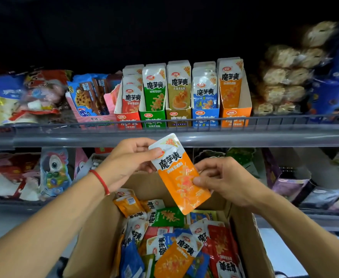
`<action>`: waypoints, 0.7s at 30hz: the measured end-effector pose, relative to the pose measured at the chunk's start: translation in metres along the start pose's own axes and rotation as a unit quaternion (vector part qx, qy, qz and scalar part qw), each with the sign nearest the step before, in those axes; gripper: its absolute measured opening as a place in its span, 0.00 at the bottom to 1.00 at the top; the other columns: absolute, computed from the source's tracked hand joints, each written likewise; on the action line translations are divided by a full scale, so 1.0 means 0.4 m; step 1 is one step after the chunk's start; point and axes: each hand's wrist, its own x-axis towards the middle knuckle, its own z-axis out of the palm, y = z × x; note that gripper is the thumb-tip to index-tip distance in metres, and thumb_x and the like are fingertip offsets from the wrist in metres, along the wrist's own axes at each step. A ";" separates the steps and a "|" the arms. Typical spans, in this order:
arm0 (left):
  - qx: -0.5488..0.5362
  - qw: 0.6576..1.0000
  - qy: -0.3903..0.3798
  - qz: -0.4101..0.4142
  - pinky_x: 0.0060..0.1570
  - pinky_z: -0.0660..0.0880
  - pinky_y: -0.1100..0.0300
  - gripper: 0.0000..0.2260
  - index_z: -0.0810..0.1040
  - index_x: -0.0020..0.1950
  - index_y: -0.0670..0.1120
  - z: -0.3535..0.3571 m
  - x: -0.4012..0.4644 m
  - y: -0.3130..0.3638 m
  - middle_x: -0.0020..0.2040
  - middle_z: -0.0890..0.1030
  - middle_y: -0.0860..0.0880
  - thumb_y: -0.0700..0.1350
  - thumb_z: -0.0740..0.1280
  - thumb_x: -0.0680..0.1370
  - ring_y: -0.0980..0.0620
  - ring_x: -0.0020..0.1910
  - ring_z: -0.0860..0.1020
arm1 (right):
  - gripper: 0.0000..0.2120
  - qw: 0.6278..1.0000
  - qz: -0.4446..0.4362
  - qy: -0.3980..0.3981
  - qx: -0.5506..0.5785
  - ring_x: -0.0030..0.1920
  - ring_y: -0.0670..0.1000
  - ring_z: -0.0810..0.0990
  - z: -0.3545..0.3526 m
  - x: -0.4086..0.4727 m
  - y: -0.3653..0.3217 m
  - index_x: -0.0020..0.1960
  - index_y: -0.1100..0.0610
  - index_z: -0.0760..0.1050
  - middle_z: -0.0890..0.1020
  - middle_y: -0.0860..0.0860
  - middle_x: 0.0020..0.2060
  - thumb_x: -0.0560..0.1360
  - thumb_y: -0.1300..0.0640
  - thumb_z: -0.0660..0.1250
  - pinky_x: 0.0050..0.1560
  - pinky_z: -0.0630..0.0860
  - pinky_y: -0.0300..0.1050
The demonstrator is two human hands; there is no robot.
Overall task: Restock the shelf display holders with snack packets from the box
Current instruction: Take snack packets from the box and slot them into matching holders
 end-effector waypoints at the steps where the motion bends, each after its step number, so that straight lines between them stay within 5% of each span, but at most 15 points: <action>1: 0.003 1.000 -0.003 -0.001 0.33 0.78 0.61 0.07 0.81 0.55 0.39 -0.001 0.007 0.008 0.47 0.86 0.38 0.40 0.70 0.79 0.47 0.37 0.81 | 0.06 1.000 -0.004 0.014 0.012 0.44 0.51 0.87 -0.002 -0.001 0.001 0.55 0.56 0.82 0.88 0.54 0.43 0.78 0.59 0.71 0.44 0.82 0.41; 7: -0.007 1.000 0.009 0.004 0.32 0.78 0.63 0.07 0.81 0.53 0.36 0.009 0.033 0.036 0.42 0.86 0.40 0.39 0.69 0.79 0.49 0.34 0.79 | 0.14 0.997 0.004 0.032 0.072 0.44 0.52 0.88 -0.007 -0.007 0.008 0.60 0.57 0.79 0.87 0.54 0.47 0.76 0.60 0.74 0.43 0.84 0.46; 12: 0.006 0.998 -0.043 -0.036 0.33 0.78 0.61 0.09 0.81 0.57 0.38 0.009 0.062 0.092 0.47 0.85 0.37 0.40 0.69 0.79 0.47 0.38 0.79 | 0.11 0.993 -0.030 0.069 0.090 0.42 0.51 0.88 -0.033 -0.015 0.008 0.58 0.57 0.80 0.88 0.52 0.42 0.77 0.63 0.72 0.40 0.83 0.41; 15: 0.067 0.992 -0.100 -0.046 0.36 0.79 0.59 0.10 0.82 0.59 0.38 0.003 0.090 0.148 0.52 0.85 0.36 0.40 0.68 0.80 0.47 0.43 0.80 | 0.11 0.991 -0.044 0.077 0.097 0.42 0.52 0.88 -0.055 -0.022 0.007 0.58 0.56 0.81 0.88 0.53 0.43 0.76 0.62 0.72 0.40 0.82 0.42; 21: 0.183 0.978 -0.093 0.036 0.40 0.81 0.62 0.05 0.84 0.52 0.38 0.055 0.155 0.294 0.49 0.87 0.42 0.37 0.69 0.79 0.51 0.44 0.83 | 0.18 0.977 -0.044 0.180 0.108 0.48 0.51 0.87 -0.094 -0.030 0.015 0.61 0.54 0.80 0.88 0.50 0.47 0.72 0.52 0.75 0.46 0.84 0.45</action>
